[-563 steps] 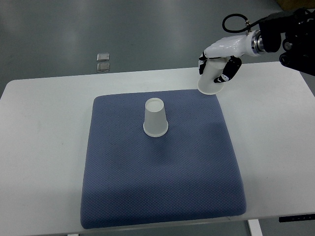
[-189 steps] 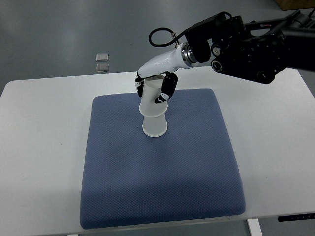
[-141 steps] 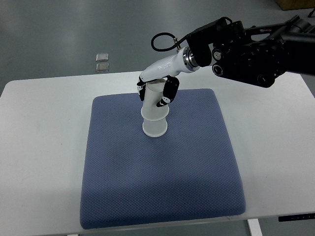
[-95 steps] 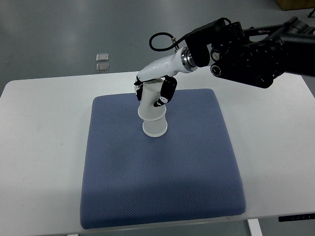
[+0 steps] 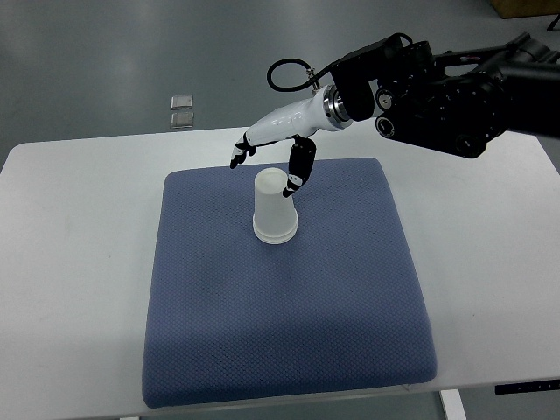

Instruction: Stack paper cups

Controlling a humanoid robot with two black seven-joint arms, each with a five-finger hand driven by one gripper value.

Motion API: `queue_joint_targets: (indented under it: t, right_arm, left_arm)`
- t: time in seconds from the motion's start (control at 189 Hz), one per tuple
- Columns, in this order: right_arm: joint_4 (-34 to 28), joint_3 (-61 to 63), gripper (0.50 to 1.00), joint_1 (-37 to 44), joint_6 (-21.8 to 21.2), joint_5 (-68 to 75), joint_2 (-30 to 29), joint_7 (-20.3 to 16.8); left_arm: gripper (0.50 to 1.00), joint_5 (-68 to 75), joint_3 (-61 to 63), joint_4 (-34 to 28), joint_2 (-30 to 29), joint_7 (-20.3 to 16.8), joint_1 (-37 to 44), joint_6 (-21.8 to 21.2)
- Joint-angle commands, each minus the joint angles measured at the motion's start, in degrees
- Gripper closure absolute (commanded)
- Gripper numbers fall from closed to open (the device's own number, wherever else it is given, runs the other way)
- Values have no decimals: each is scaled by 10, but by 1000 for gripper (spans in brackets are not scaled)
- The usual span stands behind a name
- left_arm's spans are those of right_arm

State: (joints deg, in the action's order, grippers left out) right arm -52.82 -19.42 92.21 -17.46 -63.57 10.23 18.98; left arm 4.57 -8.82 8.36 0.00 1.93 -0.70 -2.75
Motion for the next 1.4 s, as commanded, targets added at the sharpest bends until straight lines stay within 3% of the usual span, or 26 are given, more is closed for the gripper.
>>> queue_joint_targets:
  t: [0.0, 0.232, 0.375, 0.655, 1.035, 1.394]
  right_arm:
    - [0, 0, 642, 0, 0, 1, -2, 0]
    - [5, 18, 636, 1, -1, 0, 8, -1]
    - [40, 57, 624, -5, -6, 2, 20, 0]
    - [102, 195, 607, -114, -18, 14, 65, 0]
    - [201, 341, 607, -230, -9, 273, 52, -3]
    - [207, 358, 605, -315, 45, 479, 47, 2]
  left_arm:
    - [500, -1, 0, 1, 0, 0, 0, 0]
    - [500, 0, 0, 1, 0, 0, 0, 0]
    - [500, 0, -1, 0, 0, 0, 0, 0]
    - [500, 0, -1, 0, 0, 0, 0, 0]
    - [500, 0, -1, 0, 0, 0, 0, 0]
    - [500, 0, 0, 0, 0, 0, 0, 0]
